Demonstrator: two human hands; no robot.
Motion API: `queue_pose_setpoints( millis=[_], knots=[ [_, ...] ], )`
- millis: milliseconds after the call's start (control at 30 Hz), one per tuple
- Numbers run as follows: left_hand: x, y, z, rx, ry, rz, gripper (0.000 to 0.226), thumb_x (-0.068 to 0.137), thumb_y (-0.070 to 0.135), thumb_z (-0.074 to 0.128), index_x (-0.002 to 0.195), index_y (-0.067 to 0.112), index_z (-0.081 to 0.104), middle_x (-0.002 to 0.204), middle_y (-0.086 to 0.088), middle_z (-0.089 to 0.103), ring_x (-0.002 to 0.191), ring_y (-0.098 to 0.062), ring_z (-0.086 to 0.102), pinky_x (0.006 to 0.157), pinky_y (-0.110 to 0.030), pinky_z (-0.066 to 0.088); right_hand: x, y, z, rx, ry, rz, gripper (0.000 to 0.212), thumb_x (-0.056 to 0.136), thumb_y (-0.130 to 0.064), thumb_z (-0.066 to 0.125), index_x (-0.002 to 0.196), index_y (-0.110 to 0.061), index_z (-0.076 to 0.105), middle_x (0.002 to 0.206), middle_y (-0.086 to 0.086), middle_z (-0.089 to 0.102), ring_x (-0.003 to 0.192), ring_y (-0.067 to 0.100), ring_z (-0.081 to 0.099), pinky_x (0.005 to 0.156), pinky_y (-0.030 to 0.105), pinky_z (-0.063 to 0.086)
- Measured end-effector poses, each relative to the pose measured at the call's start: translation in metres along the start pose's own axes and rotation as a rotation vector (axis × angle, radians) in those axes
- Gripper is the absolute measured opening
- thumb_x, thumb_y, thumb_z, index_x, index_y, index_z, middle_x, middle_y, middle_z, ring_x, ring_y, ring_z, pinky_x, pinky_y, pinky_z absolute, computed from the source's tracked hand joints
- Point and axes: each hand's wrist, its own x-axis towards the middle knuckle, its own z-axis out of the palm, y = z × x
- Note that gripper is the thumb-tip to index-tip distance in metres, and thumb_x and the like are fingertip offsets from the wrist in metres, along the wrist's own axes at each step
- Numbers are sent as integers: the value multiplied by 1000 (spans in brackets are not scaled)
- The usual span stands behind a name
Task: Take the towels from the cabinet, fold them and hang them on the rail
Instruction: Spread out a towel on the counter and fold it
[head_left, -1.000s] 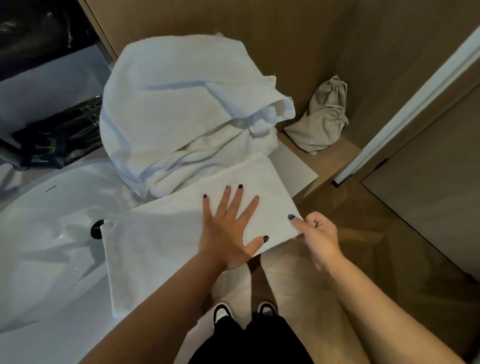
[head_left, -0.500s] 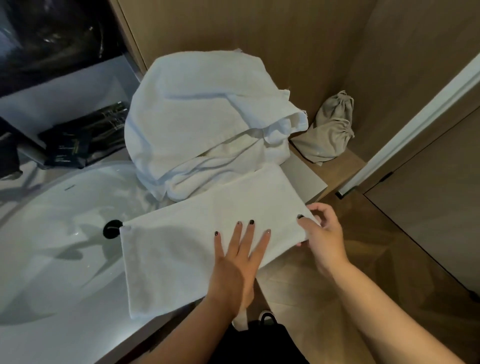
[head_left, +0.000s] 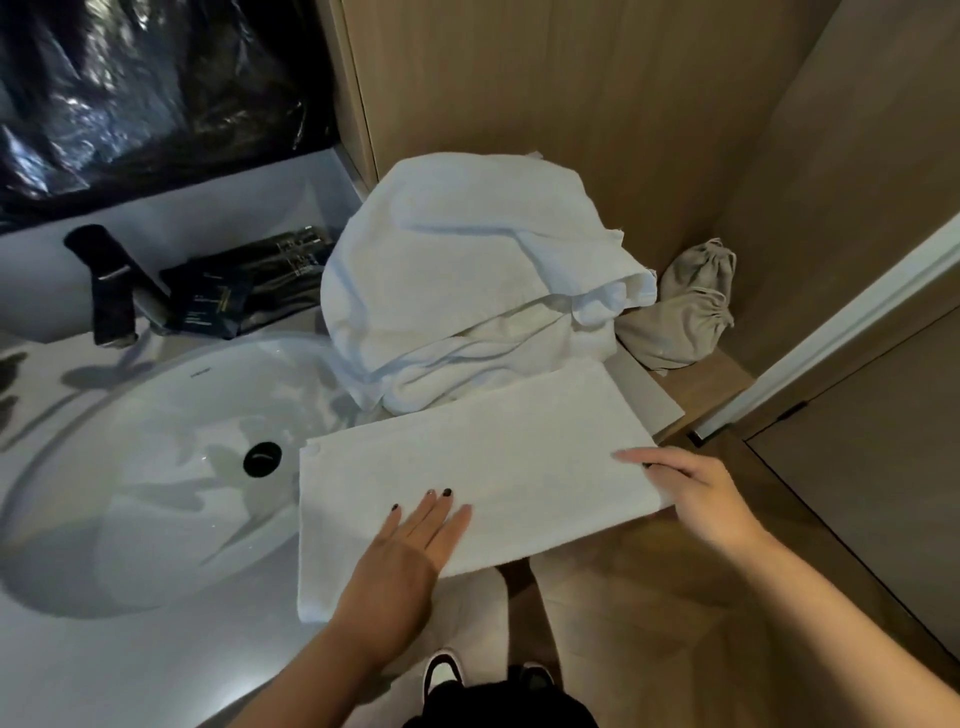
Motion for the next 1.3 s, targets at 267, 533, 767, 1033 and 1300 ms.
queue_pose_setpoints(
  millis=[267,533,767,1033,1300],
  knots=[
    [0,-34,-10,-348,86,8,98,50,-18,76,137,22,54,132,-5,63,119,-20,62,98,-45,50,-2,-6,-23,-499,-413,-8,60,81,-6,71,128,-39,51,132,-23,43,122,2,44,105,25,38],
    [5,-94,-55,-258,-60,-77,20,89,21,58,100,37,57,90,11,70,80,-13,68,71,-33,58,35,-14,-28,-448,-44,-255,20,86,-7,72,89,-27,70,89,2,52,83,3,50,73,13,39],
    [-15,-128,-76,-810,117,-577,25,82,41,77,84,17,70,75,0,67,69,-11,61,68,-33,47,51,-10,6,-134,216,-148,12,89,-5,67,82,-12,73,98,-6,68,91,-1,62,88,30,47],
    [3,-94,-51,-812,461,-799,18,99,27,53,113,17,48,89,11,57,82,-4,55,64,-23,43,67,-14,39,146,305,-169,14,97,-7,56,86,-11,62,89,14,60,82,23,54,75,36,42],
    [2,-89,-51,-622,374,-730,17,99,27,52,110,17,43,80,-2,57,72,-25,56,65,-39,49,52,11,41,-165,351,-22,18,100,-27,54,95,-10,60,88,5,63,86,26,60,67,35,47]
  ],
)
